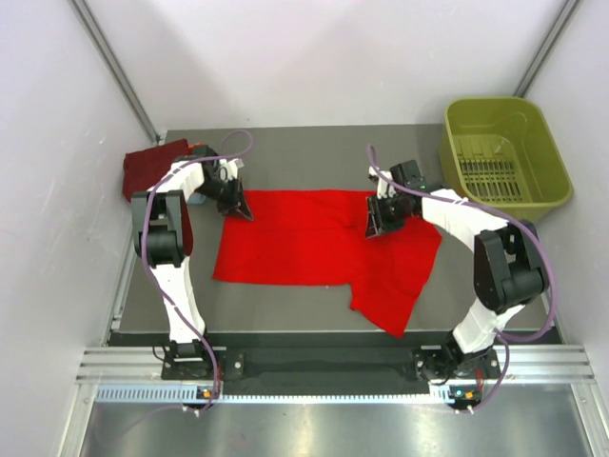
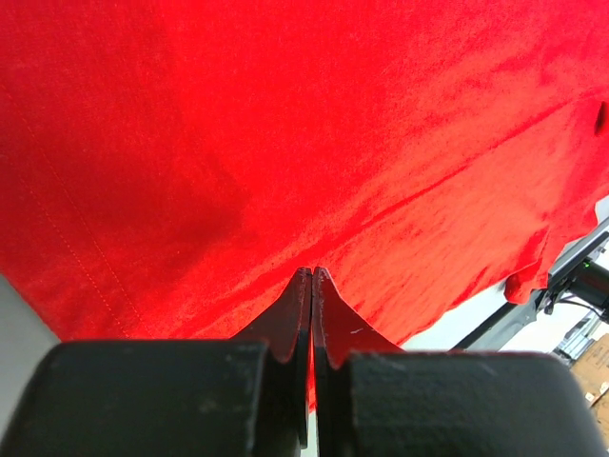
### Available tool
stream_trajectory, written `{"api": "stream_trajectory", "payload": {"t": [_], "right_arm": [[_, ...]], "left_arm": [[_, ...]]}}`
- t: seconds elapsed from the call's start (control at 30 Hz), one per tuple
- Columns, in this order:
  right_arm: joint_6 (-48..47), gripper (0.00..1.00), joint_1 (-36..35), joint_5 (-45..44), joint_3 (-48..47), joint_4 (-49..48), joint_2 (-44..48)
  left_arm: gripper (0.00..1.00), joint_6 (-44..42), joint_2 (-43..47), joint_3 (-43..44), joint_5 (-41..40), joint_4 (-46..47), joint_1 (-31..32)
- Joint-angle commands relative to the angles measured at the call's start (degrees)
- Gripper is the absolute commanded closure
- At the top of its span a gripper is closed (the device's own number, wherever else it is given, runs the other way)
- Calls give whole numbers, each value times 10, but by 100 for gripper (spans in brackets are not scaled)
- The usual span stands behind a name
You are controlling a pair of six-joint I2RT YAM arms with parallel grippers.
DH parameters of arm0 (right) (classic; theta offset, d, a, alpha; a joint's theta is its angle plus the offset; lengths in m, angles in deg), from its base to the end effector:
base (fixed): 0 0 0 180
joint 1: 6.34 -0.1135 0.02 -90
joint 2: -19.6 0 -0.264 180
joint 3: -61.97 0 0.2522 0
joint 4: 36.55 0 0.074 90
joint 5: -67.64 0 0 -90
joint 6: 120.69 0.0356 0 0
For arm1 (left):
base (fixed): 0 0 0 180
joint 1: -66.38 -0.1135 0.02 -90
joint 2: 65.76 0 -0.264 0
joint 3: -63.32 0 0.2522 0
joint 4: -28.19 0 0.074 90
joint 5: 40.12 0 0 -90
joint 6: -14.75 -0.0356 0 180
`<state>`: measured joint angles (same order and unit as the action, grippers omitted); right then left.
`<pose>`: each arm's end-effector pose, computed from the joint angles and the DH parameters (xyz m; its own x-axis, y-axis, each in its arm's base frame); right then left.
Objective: Fold and stack the t-shirts
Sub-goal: Fold the tshirt
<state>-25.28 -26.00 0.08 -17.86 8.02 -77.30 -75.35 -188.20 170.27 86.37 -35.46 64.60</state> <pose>0.3190 0.1284 0.2075 -0.8704 -0.2184 -0.4412 -0.4014 0.8337 0.3792 0.4244 -0.0080 0.1682 -0.9815 -0.0291 -0.1894 0.0887 0.8071 -0.5837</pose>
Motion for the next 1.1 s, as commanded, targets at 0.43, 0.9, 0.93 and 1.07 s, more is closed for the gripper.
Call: {"api": "stream_trajectory", "payload": {"t": [0.43, 0.9, 0.93, 1.07], "right_arm": [[-49, 45, 149, -97, -82, -12, -5], [-47, 47, 183, -70, -132, -60, -102], [-47, 48, 184, -67, -136, -61, -112], [-45, 57, 185, -54, -157, -68, -129]], "left_arm": [[100, 0, -5, 15, 11, 3, 1], [100, -5, 9, -2, -11, 1, 1], [100, -5, 10, -3, -12, 1, 2], [100, -6, 11, -6, -14, 1, 2]]}}
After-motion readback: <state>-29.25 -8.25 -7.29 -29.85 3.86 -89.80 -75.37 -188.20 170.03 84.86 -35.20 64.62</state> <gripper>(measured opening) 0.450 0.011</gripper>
